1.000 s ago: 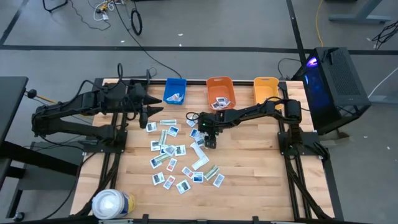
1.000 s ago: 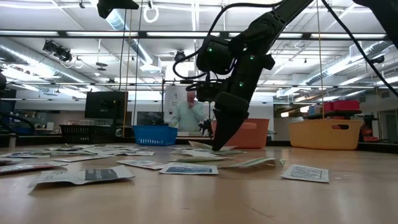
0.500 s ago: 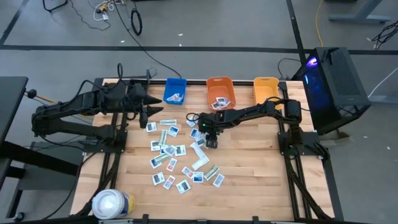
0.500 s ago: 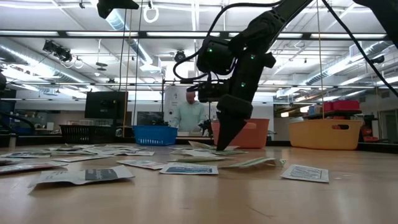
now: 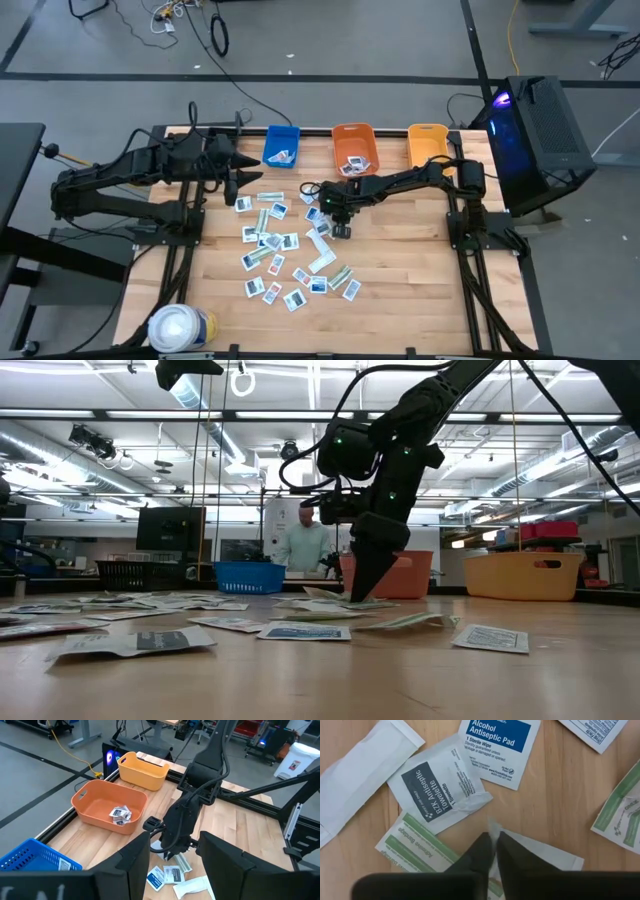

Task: Pick & Place First Aid Supplies
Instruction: Put the bandage into the yellow bin

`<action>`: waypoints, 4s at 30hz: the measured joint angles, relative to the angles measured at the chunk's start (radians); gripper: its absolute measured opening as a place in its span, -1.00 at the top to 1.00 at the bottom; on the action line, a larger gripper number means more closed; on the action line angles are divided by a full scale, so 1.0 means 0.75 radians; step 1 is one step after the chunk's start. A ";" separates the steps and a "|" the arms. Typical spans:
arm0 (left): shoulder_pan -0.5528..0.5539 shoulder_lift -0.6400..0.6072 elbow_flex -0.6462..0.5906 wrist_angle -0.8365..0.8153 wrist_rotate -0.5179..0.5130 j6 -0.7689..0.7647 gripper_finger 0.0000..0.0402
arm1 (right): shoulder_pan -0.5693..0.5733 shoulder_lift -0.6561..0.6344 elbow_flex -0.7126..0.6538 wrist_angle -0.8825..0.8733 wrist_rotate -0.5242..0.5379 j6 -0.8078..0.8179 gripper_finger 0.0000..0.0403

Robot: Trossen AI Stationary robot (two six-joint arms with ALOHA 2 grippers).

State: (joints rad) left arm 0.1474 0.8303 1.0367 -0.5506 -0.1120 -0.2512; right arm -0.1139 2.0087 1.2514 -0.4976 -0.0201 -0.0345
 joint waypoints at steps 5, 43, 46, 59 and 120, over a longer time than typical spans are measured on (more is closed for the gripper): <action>0.000 0.000 0.000 0.000 0.000 0.000 0.12 | 0.000 0.000 -0.001 0.001 0.002 -0.001 0.98; 0.000 -0.012 0.000 0.091 0.036 0.012 0.21 | -0.150 -0.797 -0.002 -0.299 0.256 0.594 1.00; 0.000 -0.022 0.001 0.089 0.036 0.016 0.30 | -0.193 -0.854 -0.002 -0.390 0.309 0.594 1.00; 0.000 -0.092 0.001 0.091 0.035 0.048 0.47 | -0.535 -0.946 -0.041 -0.529 0.332 0.522 1.00; 0.000 -0.104 0.001 0.089 -0.060 0.035 0.47 | -0.749 -0.946 -0.310 -0.560 0.152 0.424 -0.02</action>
State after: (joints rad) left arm 0.1474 0.7521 1.0370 -0.4839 -0.1570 -0.2249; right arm -0.6758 1.2995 1.0187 -0.9178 0.0936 0.2833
